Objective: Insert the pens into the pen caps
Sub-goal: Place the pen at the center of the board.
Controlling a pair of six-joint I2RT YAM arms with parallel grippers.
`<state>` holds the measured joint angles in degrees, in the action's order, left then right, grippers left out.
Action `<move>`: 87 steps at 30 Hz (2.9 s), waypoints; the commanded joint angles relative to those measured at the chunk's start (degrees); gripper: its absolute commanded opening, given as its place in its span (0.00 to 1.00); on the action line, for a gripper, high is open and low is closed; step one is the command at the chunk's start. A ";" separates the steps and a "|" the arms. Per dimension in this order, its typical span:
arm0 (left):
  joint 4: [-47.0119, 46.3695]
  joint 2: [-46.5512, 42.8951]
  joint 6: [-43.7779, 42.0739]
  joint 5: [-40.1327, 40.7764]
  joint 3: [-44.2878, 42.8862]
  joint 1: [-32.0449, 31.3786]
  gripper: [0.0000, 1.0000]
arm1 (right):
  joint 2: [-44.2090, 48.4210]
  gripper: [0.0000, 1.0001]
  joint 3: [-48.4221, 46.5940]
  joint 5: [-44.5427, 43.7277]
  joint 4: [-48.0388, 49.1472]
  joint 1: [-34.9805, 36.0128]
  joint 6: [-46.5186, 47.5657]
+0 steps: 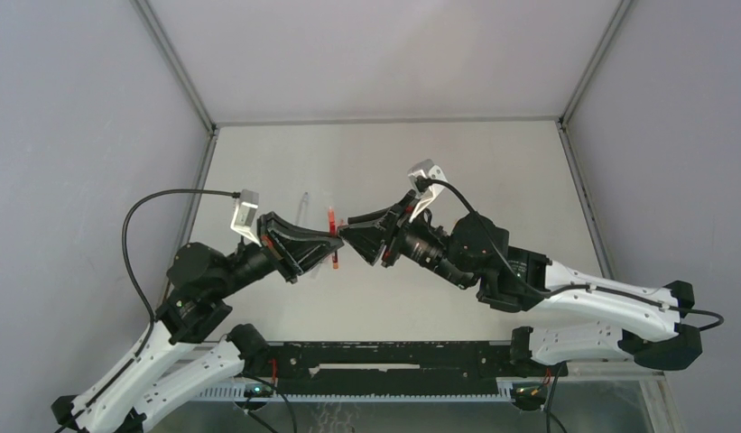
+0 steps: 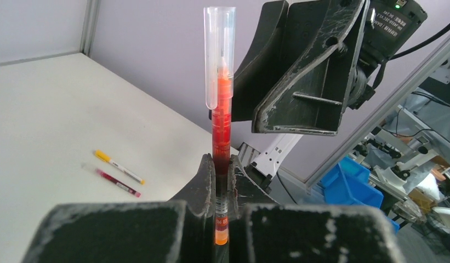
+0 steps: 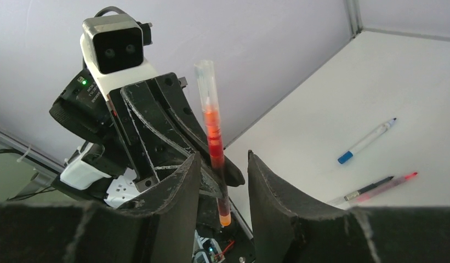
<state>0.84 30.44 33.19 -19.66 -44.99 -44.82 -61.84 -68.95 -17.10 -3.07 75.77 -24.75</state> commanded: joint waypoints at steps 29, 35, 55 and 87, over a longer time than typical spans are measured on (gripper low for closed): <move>-6.28 2.89 2.16 -6.37 -0.40 0.35 0.00 | -2.71 0.36 -0.92 4.00 5.21 -0.59 -0.69; -6.20 2.58 2.15 -7.34 -0.28 0.30 0.00 | -2.91 0.34 -0.92 4.05 4.32 -1.03 -1.10; 0.93 1.31 1.07 -1.43 1.52 0.28 0.64 | 3.96 0.00 -0.84 -2.05 -8.23 -6.15 -3.08; 31.27 0.07 3.61 32.05 4.04 0.52 1.00 | -30.03 0.04 6.28 -0.60 -34.70 -32.96 -0.36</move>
<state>32.95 30.68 36.10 11.66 -41.67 -44.45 -89.45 -62.48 -16.10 -41.34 43.46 -27.18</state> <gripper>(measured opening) 0.996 0.031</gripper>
